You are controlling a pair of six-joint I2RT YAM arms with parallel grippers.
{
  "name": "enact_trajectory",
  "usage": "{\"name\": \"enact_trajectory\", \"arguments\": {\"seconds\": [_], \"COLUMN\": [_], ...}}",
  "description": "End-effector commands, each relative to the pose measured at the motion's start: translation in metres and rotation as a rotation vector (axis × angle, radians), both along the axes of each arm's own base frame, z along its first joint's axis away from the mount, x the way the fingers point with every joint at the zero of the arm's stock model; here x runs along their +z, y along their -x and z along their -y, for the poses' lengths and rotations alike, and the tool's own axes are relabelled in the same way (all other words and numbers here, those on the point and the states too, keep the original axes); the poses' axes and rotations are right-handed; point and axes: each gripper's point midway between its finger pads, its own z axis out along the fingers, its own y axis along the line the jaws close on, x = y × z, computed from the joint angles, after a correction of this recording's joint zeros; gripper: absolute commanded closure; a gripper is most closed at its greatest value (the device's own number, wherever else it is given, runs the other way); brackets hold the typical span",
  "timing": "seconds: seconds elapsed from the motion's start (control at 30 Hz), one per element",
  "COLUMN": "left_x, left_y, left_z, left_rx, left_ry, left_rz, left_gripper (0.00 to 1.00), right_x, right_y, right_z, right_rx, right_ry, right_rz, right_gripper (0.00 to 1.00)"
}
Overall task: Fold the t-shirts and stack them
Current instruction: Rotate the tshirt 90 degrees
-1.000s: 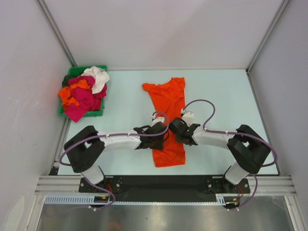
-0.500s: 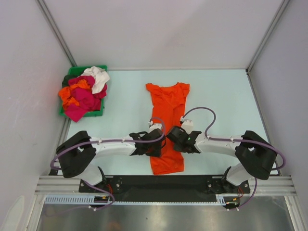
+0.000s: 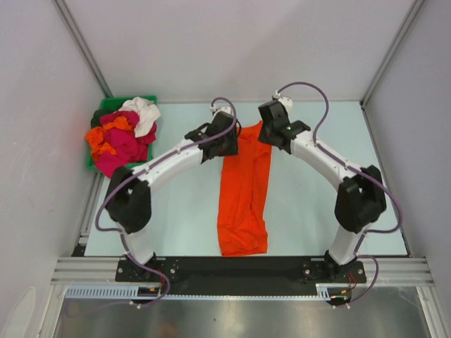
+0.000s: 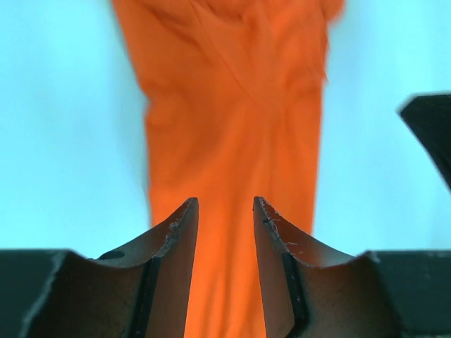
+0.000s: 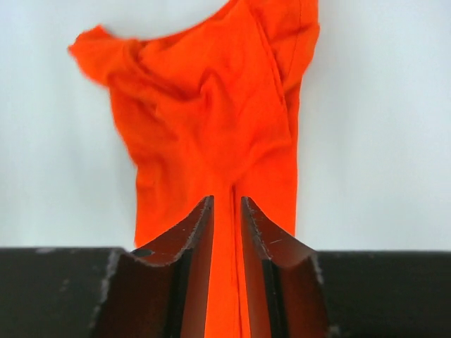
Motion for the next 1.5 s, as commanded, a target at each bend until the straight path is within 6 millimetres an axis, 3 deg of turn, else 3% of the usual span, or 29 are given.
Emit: {"name": "enact_trajectory", "arguments": {"seconds": [0.0,0.07,0.1,0.13,0.2,0.23,0.3,0.5,0.67,0.83,0.87,1.13,1.23,1.3,1.47], "left_x": [-0.050,-0.052,-0.071,-0.065,-0.083,-0.082,-0.094,-0.103,-0.120,-0.123,-0.132,-0.137,-0.134,-0.124,-0.124], "left_y": [-0.035,-0.055,-0.060,-0.071,-0.079,-0.086,-0.092,-0.107,-0.118,-0.131,-0.130,-0.147,-0.160,-0.172,-0.190], "left_z": [-0.004,-0.005,-0.006,-0.005,-0.007,-0.005,-0.005,-0.001,-0.004,-0.002,-0.003,-0.007,-0.007,-0.007,-0.018], "left_rx": [-0.036,-0.022,-0.021,-0.016,-0.016,-0.016,-0.018,-0.021,-0.004,-0.009,-0.008,0.005,0.004,0.012,0.036], "left_ry": [-0.069,-0.045,-0.062,-0.048,-0.058,-0.046,-0.042,-0.031,-0.030,-0.006,-0.012,0.023,0.050,0.084,0.120], "left_rz": [-0.095,-0.100,-0.130,-0.115,-0.145,-0.140,-0.162,-0.169,-0.211,-0.229,-0.250,-0.261,-0.256,-0.233,-0.211], "left_gripper": [0.58,0.60,0.60,0.61,0.62,0.62,0.63,0.63,0.62,0.62,0.62,0.62,0.61,0.61,0.59], "right_x": [-0.065,-0.070,-0.077,-0.092,-0.098,-0.112,-0.118,-0.134,-0.161,-0.174,-0.175,-0.194,-0.198,-0.191,-0.196], "right_y": [-0.033,-0.051,-0.055,-0.059,-0.069,-0.070,-0.075,-0.082,-0.085,-0.094,-0.096,-0.104,-0.114,-0.125,-0.146], "right_z": [0.013,0.017,0.016,0.017,0.018,0.019,0.018,0.015,0.030,0.042,0.045,0.051,0.057,0.058,0.063], "right_rx": [0.040,0.023,0.025,0.025,0.021,0.017,0.014,0.010,-0.021,-0.045,-0.049,-0.064,-0.080,-0.086,-0.101], "right_ry": [0.072,0.062,0.066,0.078,0.084,0.093,0.076,0.071,0.068,0.042,0.037,0.031,0.024,0.013,-0.006], "right_rz": [-0.138,-0.134,-0.143,-0.166,-0.175,-0.199,-0.208,-0.214,-0.286,-0.329,-0.334,-0.386,-0.388,-0.371,-0.360], "right_gripper": [0.74,0.74,0.75,0.75,0.76,0.76,0.77,0.77,0.76,0.76,0.76,0.76,0.76,0.76,0.76]}}
